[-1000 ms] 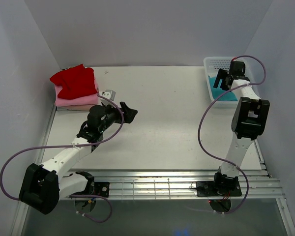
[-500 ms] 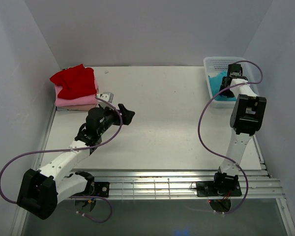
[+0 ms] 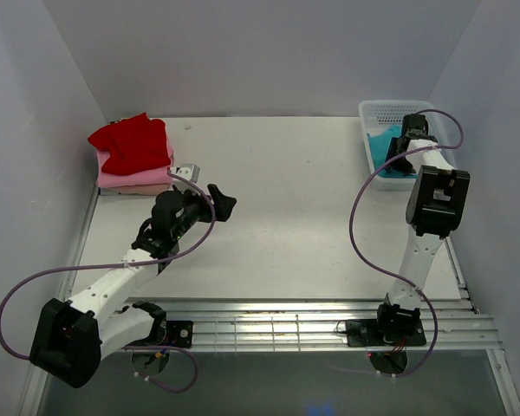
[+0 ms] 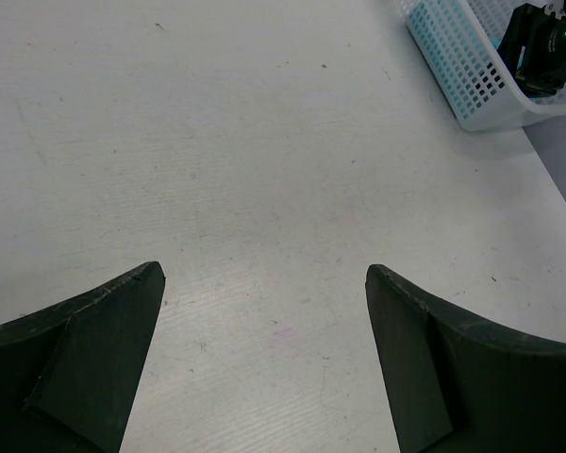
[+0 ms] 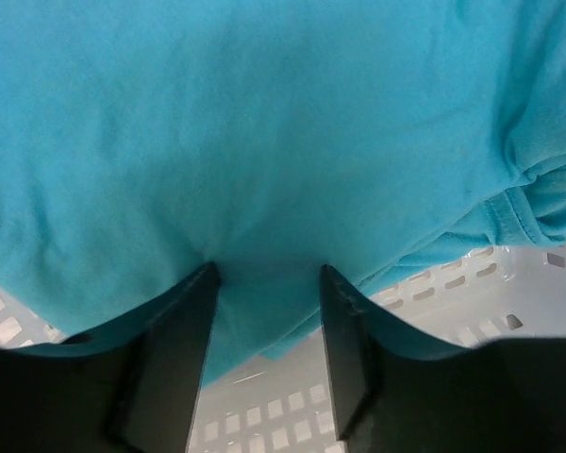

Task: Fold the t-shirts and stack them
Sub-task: Move the tshirt to the center of the board

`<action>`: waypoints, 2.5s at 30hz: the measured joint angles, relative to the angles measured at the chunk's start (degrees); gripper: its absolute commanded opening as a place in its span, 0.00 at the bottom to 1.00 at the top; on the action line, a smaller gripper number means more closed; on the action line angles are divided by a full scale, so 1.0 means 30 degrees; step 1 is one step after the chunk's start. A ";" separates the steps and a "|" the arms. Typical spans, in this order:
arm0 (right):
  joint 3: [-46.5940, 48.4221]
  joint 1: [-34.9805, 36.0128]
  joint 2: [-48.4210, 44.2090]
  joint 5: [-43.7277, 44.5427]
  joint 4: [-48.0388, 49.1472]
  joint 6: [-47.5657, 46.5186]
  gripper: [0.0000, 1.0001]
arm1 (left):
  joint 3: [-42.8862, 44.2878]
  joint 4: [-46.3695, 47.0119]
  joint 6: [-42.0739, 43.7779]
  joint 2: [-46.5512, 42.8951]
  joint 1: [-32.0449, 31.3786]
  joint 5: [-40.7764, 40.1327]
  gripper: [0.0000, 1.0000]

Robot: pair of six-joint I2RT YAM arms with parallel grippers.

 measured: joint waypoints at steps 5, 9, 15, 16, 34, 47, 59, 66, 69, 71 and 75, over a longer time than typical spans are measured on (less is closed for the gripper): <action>0.0138 -0.0109 0.0102 -0.0138 -0.0138 -0.0066 0.69 | -0.0080 -0.0219 0.0000 0.0000 0.0000 0.0000 0.98; 0.0204 -0.0175 0.0168 -0.0342 -0.0270 -0.0095 0.55 | -0.0087 -0.0240 0.0000 0.0000 0.0000 -0.0073 0.98; 0.0772 -0.0153 0.0692 -0.0998 -0.0415 -0.0138 0.19 | -0.0102 -0.0386 0.0015 -0.0138 0.0000 -0.0262 0.98; 0.0809 -0.0153 0.0736 -0.1049 -0.0408 -0.0124 0.16 | -0.0102 -0.0408 0.0022 -0.0211 0.0000 -0.0299 0.98; -0.0576 0.0933 -0.5719 -0.1865 -0.1290 -0.0073 0.08 | -0.0117 -0.0670 -0.0168 0.0015 0.0000 -0.0896 0.98; 0.3825 0.7796 -1.0550 -0.3519 -0.2885 0.0474 0.08 | -0.0481 -0.0794 -0.1035 0.0015 0.0000 -0.1042 0.98; 0.6768 1.0520 -0.9661 -0.6127 -0.3708 0.1705 0.08 | -0.1392 -0.1027 -0.1676 -0.1807 0.0000 -0.1909 0.98; -0.9005 1.0506 -1.5890 -0.3126 -0.0328 0.2747 0.44 | -0.1785 -0.1275 -0.1931 -0.3060 0.0000 -0.2703 0.98; -1.4520 1.0579 -1.6458 -0.1086 -0.0087 0.3585 0.58 | -0.1792 -0.1603 -0.1938 -0.2878 0.0000 -0.3162 0.98; -1.7070 1.0863 -1.6480 0.0685 -0.0743 0.4146 0.60 | -0.1734 -0.1763 -0.1938 -0.2295 0.0000 -0.3453 0.98; -1.7405 1.2458 -1.6830 0.2127 -0.0459 0.4175 0.60 | -0.1515 -0.2331 -0.2200 -0.0481 0.0007 -0.4080 0.98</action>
